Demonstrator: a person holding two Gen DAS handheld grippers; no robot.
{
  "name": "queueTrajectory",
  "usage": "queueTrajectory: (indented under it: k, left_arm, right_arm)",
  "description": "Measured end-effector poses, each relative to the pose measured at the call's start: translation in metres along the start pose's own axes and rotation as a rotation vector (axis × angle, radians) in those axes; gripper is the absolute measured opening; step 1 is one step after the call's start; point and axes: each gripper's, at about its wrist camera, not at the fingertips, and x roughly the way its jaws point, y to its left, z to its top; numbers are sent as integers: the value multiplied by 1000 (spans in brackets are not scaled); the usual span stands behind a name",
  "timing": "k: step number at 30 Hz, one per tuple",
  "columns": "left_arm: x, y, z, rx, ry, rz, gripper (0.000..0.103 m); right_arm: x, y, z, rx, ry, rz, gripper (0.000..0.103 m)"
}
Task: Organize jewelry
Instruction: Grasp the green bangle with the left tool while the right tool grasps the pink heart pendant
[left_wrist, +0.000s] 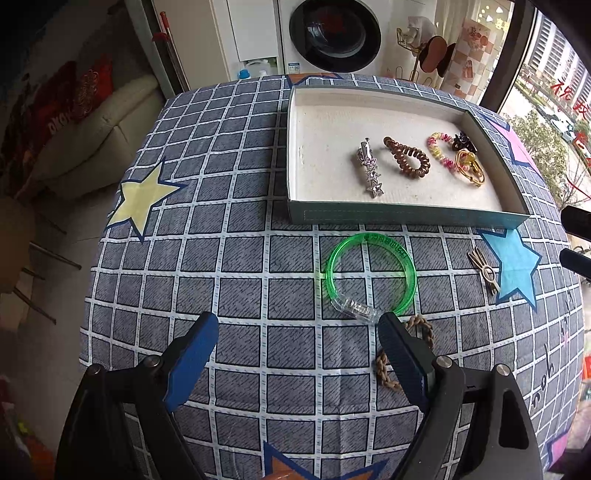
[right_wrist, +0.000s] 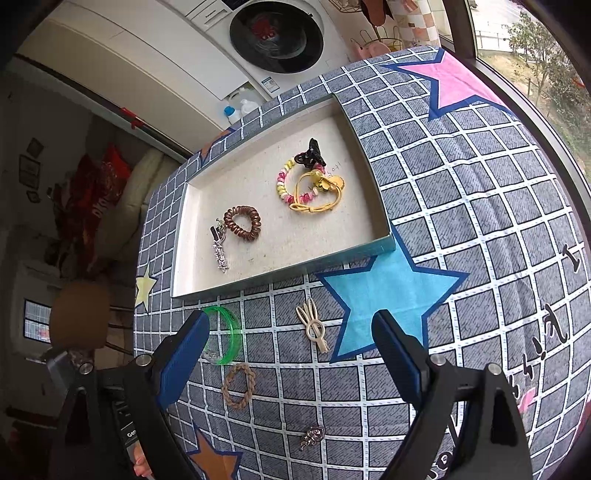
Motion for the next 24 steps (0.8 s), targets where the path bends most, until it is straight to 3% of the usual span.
queueTrajectory:
  k: [7,15,24]
  left_arm:
    - [9,10,-11,-42,58,-44,97]
    - [18,21,-21,-108,103,-85,97]
    - [32,30,2,-233,99,-144,97]
  right_arm:
    - [2,-7,-30,29,45,-15,91]
    - [17,-12,-66,48,167,-58,91]
    - [39,-12,-103,26,240,-277,91]
